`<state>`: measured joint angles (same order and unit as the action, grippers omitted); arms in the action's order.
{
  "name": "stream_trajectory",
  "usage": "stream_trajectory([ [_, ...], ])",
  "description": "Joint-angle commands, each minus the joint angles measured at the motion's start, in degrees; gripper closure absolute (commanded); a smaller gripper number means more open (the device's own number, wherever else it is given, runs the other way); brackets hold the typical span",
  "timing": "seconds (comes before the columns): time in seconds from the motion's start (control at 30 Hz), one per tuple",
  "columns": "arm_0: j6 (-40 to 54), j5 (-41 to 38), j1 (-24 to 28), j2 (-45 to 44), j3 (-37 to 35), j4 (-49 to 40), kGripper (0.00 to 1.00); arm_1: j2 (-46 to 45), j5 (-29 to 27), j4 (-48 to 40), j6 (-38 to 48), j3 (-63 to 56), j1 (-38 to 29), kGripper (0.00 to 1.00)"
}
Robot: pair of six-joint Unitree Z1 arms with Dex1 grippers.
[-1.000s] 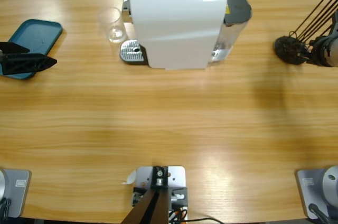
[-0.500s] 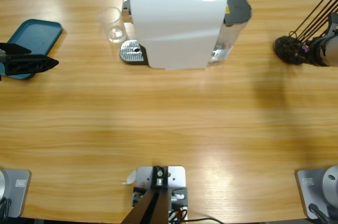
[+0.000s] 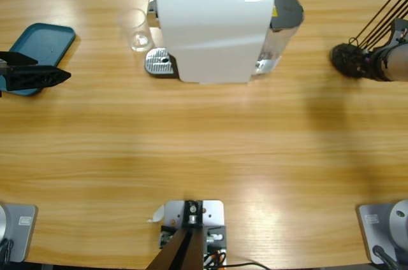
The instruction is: Pour coffee
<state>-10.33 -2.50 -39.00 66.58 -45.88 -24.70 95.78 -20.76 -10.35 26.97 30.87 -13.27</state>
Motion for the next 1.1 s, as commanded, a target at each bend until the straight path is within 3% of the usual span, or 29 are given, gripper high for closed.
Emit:
stream_trajectory([
  [0.03, -0.1, -0.9, 0.5, 1.8, 2.3, 0.9, 0.009, 2.0, -0.9, -0.8, -0.2, -1.2, 0.8, 0.870],
  [0.17, -0.1, -0.9, 0.5, 1.8, 2.3, 0.9, 0.009, 1.8, -1.3, -1.1, -0.2, -1.7, 0.8, 1.000],
  [0.57, -0.2, -1.5, 0.5, 2.0, 2.4, 1.1, 0.009, -1.6, -3.2, -1.7, -1.9, -2.0, 0.8, 1.000],
  [1.1, -0.1, -2.3, 0.5, 2.0, 2.5, 1.6, 0.009, -11.1, -3.7, 7.9, -4.7, 2.8, 0.8, 1.000],
])
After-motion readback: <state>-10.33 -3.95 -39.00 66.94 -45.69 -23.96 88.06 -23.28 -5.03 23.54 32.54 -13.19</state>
